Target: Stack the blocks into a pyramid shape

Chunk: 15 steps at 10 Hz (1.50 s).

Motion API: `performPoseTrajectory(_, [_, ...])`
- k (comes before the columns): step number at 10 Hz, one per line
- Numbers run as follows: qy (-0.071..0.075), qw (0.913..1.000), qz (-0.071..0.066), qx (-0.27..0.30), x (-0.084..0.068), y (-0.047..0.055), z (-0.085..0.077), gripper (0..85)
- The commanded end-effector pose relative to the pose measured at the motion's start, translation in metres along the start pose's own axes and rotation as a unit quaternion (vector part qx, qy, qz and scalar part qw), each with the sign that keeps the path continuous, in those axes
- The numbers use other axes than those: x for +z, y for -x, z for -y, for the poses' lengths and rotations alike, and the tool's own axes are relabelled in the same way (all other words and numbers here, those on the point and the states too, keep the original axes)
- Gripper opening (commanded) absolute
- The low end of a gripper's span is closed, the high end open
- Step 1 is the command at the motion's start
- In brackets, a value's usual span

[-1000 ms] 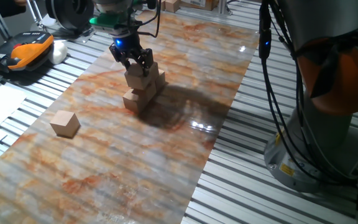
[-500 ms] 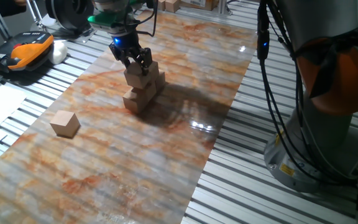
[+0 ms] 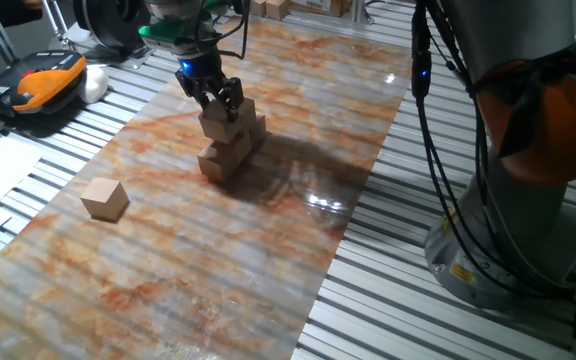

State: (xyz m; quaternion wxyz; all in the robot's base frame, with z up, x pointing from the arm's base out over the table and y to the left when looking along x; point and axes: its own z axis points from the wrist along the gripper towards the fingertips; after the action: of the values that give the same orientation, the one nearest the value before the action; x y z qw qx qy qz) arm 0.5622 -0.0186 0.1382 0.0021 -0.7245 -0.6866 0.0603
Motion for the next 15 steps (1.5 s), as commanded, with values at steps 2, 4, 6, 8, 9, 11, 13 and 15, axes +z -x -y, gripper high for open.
performPoseTrajectory(2, [0.002,1.0000,-0.001,-0.004,0.0001,0.0002,0.0002,0.0])
performPoseTrajectory(4, [0.002,1.0000,-0.001,-0.005,0.0003,0.0000,-0.0001,0.0])
performPoseTrajectory(6, [0.003,1.0000,-0.002,-0.006,0.0004,-0.0001,-0.0001,17.0])
performPoseTrajectory(8, [0.004,1.0000,-0.003,-0.006,0.0021,-0.0005,-0.0018,17.0])
performPoseTrajectory(9, [0.001,1.0000,0.000,-0.005,0.0036,-0.0003,-0.0032,17.0])
performPoseTrajectory(11, [0.002,1.0000,-0.001,-0.005,0.0052,-0.0001,-0.0043,17.0])
performPoseTrajectory(13, [0.002,1.0000,-0.001,-0.005,0.0068,-0.0004,-0.0053,17.0])
performPoseTrajectory(15, [0.002,1.0000,-0.001,-0.005,0.0083,-0.0010,-0.0060,17.0])
